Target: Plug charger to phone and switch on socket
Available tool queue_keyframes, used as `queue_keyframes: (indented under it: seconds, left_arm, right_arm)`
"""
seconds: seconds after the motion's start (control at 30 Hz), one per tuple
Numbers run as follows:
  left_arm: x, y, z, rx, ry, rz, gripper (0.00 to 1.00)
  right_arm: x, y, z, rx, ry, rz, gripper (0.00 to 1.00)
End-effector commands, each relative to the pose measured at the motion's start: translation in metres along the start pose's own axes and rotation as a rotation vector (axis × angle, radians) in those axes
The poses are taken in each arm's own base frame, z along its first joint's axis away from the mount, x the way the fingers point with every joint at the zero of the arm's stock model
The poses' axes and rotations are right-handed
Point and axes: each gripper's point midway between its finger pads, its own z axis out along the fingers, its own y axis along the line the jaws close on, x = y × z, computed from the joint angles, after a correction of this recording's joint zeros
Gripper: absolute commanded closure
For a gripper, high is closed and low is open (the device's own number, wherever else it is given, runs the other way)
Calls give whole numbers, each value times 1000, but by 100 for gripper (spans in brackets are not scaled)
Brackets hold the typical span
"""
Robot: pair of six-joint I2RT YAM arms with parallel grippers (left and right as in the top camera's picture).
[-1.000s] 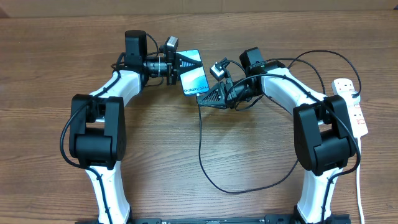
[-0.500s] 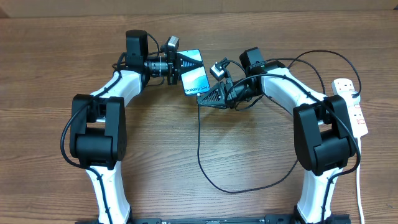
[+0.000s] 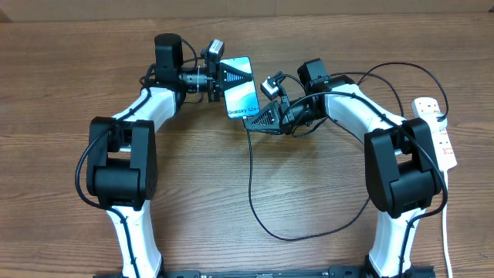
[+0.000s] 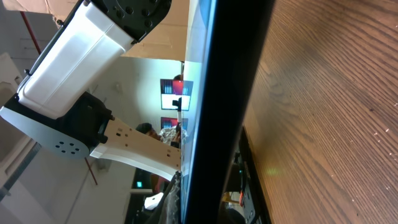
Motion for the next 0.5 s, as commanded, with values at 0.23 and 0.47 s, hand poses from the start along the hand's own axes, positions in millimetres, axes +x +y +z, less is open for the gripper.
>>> queue_keyframes:
  seconds: [0.23, 0.47]
  left_arm:
    - [24, -31, 6, 57, 123, 51, 96]
    - [29, -31, 16, 55, 144, 61, 96]
  right_arm:
    - [-5, -3, -7, 10, -20, -7, 96]
    - [-12, -4, -8, 17, -26, 20, 96]
